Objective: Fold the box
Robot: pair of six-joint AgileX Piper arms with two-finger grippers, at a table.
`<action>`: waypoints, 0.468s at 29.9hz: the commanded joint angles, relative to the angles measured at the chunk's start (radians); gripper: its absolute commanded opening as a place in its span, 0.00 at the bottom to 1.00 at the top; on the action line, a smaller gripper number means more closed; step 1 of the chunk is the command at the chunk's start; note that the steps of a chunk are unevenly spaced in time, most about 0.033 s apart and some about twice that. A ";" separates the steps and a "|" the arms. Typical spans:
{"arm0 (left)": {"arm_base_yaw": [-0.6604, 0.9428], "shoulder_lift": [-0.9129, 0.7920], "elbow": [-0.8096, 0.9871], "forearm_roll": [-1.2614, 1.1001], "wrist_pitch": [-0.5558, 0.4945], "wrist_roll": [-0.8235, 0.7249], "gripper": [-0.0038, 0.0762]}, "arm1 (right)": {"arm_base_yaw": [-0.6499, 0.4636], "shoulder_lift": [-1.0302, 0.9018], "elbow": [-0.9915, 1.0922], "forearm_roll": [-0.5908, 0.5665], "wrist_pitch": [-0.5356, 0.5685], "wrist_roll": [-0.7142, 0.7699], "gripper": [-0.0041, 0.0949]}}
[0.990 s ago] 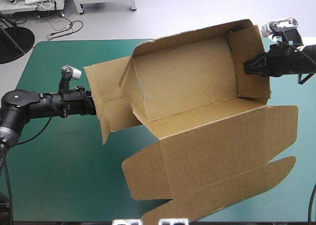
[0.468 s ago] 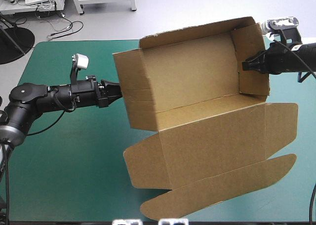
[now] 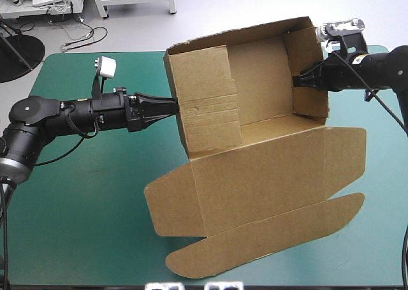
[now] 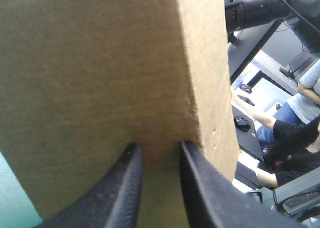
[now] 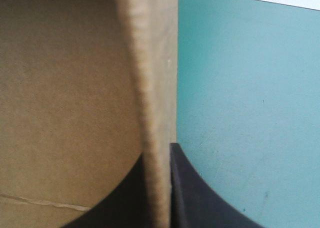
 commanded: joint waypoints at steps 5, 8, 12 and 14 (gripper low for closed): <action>-0.008 -0.033 -0.032 -0.101 0.078 -0.018 0.63 | 0.081 -0.009 -0.032 -0.022 -0.100 0.093 0.02; -0.008 -0.033 -0.032 -0.111 0.081 -0.018 0.64 | 0.105 0.004 -0.032 -0.047 -0.114 0.118 0.02; -0.008 -0.033 -0.032 -0.103 0.081 -0.014 0.64 | 0.115 0.013 -0.032 -0.047 -0.126 0.118 0.02; -0.008 -0.033 -0.032 -0.103 0.079 -0.016 0.64 | 0.115 0.014 -0.032 -0.051 -0.138 0.121 0.02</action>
